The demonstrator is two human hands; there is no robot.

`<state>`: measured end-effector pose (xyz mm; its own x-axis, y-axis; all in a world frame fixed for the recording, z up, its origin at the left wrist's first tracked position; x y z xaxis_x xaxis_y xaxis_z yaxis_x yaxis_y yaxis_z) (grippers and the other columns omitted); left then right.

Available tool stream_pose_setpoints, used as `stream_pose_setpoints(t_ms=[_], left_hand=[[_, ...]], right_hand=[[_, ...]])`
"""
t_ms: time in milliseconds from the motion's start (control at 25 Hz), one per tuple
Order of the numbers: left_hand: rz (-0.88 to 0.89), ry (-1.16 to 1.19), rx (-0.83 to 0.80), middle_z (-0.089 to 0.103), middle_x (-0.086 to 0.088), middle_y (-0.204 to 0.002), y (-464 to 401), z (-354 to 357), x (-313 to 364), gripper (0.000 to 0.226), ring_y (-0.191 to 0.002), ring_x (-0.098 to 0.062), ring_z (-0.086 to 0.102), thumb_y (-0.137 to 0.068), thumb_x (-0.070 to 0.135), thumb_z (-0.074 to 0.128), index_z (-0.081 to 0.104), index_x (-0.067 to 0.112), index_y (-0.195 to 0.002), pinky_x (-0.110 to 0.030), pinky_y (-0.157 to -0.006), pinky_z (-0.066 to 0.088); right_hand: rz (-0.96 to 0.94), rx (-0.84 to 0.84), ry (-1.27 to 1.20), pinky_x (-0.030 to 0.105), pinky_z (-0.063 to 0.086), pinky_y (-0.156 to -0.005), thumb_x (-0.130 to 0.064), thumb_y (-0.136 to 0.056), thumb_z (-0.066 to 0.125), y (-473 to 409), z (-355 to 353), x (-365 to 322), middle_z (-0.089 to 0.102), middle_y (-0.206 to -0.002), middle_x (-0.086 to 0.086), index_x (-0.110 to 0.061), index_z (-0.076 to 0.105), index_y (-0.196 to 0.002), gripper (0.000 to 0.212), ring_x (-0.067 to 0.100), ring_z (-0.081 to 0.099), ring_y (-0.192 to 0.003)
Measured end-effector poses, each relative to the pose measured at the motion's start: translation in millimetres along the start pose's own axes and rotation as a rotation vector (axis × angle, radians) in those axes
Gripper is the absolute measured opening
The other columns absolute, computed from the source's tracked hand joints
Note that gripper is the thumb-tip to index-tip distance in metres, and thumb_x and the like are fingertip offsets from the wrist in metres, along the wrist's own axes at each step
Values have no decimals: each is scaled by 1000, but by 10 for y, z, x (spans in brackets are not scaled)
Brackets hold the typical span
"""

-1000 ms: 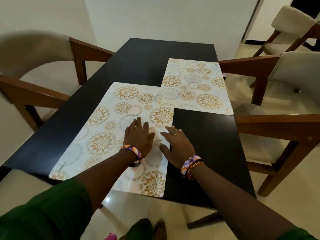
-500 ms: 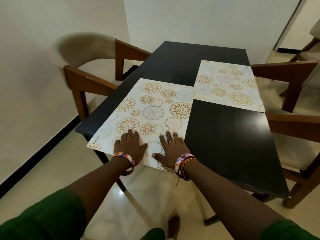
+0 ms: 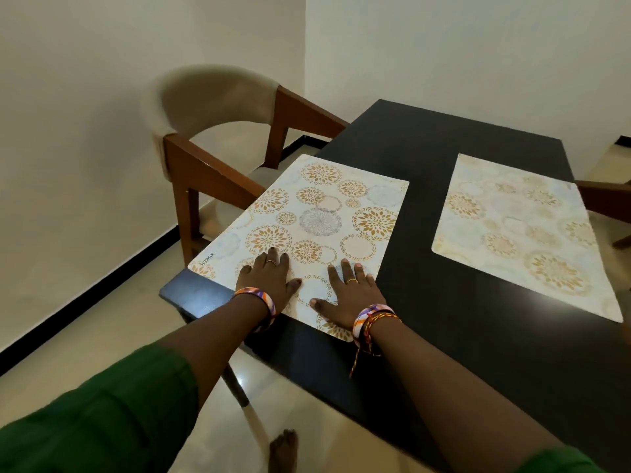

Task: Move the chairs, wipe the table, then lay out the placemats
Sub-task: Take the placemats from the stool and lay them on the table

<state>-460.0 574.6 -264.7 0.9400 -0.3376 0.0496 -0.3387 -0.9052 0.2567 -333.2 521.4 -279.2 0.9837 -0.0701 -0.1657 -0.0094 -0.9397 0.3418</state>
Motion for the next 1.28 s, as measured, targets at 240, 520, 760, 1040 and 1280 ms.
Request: stream_pose_setpoints(t_ms=[240,520,760,1040,1280], left_hand=[[54,-27,-29,-4,-10,-160,-1113,-291,336,69,-148,-27,2,-98,50,24,1,13,-151,-45,-118,17],[106,-54,-81,-10,-12,-159,-2127,-465,749,68,-148,-29,-3,-99,48,21,-4,10,-151,-49,-118,15],[106,-54,-95,-10,-13,-159,-2511,-544,955,68,-147,-30,-4,-99,47,21,-4,9,-151,-51,-117,14],[115,-59,-97,-11,-14,-158,-2590,-559,1010,69,-147,-31,-4,-99,47,20,-5,8,-150,-52,-117,16],[120,-69,-96,-9,-15,-158,-2630,-581,1036,69,-147,-32,-2,-99,46,20,-5,7,-150,-52,-116,17]], right_hand=[[86,-11,-22,42,-2,-119,-65,-90,29,-859,-425,573,-15,-158,7,-21,-5,-151,82,29,-12,-146],[169,-52,7,42,-3,-118,-64,-91,27,-1582,-753,1229,-19,-158,5,-23,-10,-150,81,28,-14,-146],[214,-142,23,44,-1,-119,-64,-91,29,-1892,-890,1543,-22,-157,3,-25,-14,-149,82,27,-15,-146],[264,-195,28,47,4,-119,-62,-91,33,-1996,-927,1605,-22,-157,2,-25,-14,-149,84,28,-14,-146],[312,-228,-10,51,7,-119,-59,-91,39,-2052,-930,1631,-23,-157,2,-26,-13,-149,86,30,-13,-146]])
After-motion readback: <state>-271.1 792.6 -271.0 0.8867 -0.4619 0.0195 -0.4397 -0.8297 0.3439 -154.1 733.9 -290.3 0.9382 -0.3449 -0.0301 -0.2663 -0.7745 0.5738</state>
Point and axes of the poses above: each hand's wrist, its own y-axis away from the middle knuckle, its own z-axis out of the palm, x = y × z, the point moved 10 cm from there along -y, towards the middle knuckle
